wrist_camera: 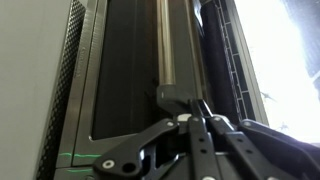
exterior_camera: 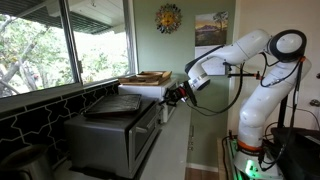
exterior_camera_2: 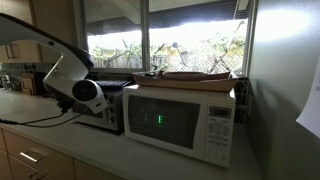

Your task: Close the oven door

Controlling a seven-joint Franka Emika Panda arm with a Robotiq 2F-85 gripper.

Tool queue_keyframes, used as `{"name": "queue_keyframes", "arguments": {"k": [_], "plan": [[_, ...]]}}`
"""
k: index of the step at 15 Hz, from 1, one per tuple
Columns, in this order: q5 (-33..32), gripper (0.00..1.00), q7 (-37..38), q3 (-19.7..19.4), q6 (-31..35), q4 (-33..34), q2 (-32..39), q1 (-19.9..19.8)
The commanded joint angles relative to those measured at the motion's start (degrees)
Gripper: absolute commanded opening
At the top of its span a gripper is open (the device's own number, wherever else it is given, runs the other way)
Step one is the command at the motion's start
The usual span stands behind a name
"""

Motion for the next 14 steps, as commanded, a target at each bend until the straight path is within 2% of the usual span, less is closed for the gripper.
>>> {"name": "queue_keyframes", "arguments": {"k": [1, 5, 6, 7, 9, 14], "plan": [[2.7, 0.00, -2.8, 3.1, 5.1, 0.0, 0.0, 2.4], [2.9, 0.00, -2.8, 4.9, 9.1, 2.0, 0.4, 3.7], [2.2, 0.26, -2.4, 4.9, 8.7, 2.2, 0.1, 4.1], [0.3, 0.27, -2.1, 4.6, 7.8, 2.2, -0.7, 4.2], [-4.5, 0.40, -1.7, 3.3, 5.9, 2.4, -3.4, 3.6], [-19.7, 0.77, -1.0, -1.3, 0.5, 4.0, -11.3, 1.9]]}}
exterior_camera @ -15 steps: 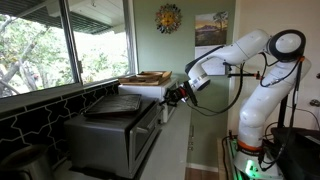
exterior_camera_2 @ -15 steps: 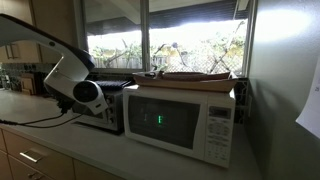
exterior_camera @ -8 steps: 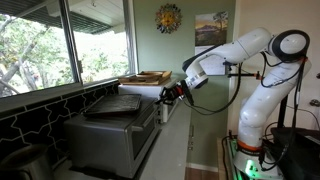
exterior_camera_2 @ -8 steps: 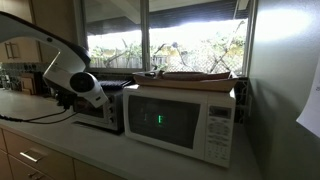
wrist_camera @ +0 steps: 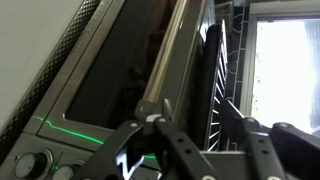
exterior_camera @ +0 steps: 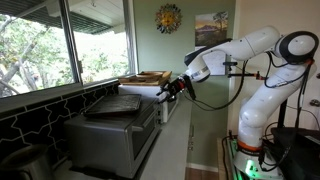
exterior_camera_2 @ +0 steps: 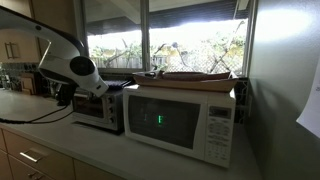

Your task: Close the oven door

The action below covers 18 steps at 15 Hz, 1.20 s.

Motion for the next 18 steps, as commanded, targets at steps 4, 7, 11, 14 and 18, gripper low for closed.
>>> {"name": "queue_keyframes", "arguments": {"k": [4, 7, 11, 14, 18], "plan": [[-22.6, 1.00, 0.7, -7.0, -14.9, 3.8, -11.1, -1.5], [-31.4, 1.00, 0.4, -8.9, -23.5, 7.7, -13.8, -1.0], [-40.5, 1.00, -0.4, -8.3, -30.9, 12.2, -16.6, 0.4], [-46.3, 1.00, -2.0, -7.4, -33.5, 14.7, -17.7, 2.5], [-47.6, 1.00, -1.1, -8.1, -31.5, 15.0, -17.9, 5.0]]}}
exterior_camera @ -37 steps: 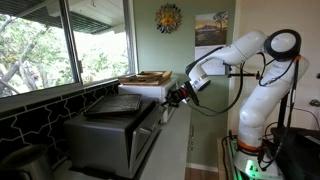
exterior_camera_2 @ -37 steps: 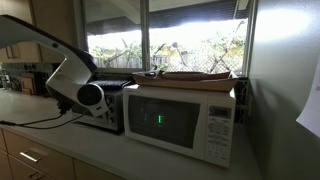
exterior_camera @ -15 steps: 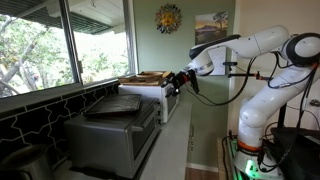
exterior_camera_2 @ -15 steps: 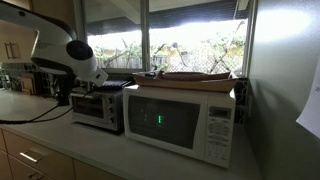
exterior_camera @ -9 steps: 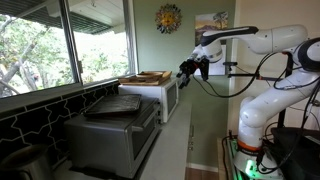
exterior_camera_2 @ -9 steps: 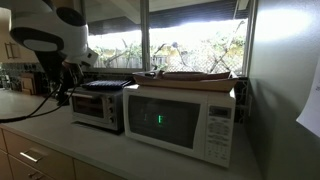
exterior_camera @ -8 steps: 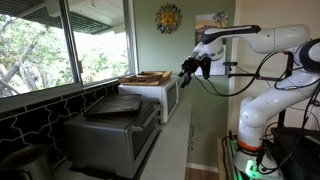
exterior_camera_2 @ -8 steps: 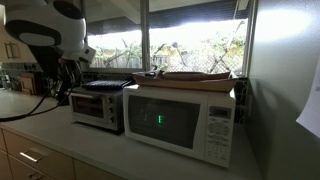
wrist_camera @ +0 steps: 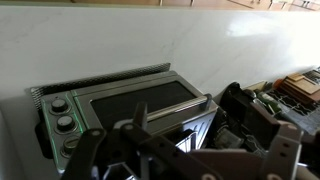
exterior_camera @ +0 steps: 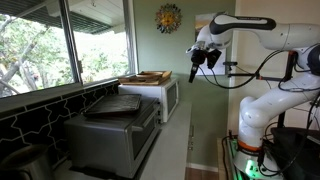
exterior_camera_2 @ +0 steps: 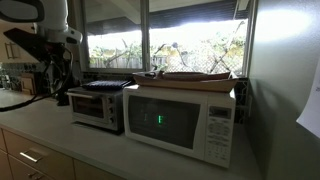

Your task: Close the oven door

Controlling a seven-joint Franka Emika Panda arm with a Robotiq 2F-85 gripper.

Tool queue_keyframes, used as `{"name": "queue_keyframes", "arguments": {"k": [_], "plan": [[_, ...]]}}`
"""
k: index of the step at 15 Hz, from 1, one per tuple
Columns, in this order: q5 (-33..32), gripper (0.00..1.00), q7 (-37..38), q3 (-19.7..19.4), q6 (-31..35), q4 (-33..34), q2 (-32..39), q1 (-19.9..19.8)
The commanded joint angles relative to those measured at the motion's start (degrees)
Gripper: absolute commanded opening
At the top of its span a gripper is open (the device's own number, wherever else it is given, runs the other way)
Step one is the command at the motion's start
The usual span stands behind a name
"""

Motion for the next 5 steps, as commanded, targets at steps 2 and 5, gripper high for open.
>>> {"name": "queue_keyframes", "arguments": {"k": [2, 5], "plan": [[-1.1, 1.00, 1.3, -1.4, 0.8, 0.1, 0.0, 2.4], [-1.1, 1.00, 1.2, -1.6, 0.7, 0.1, 0.0, 2.4]]}}
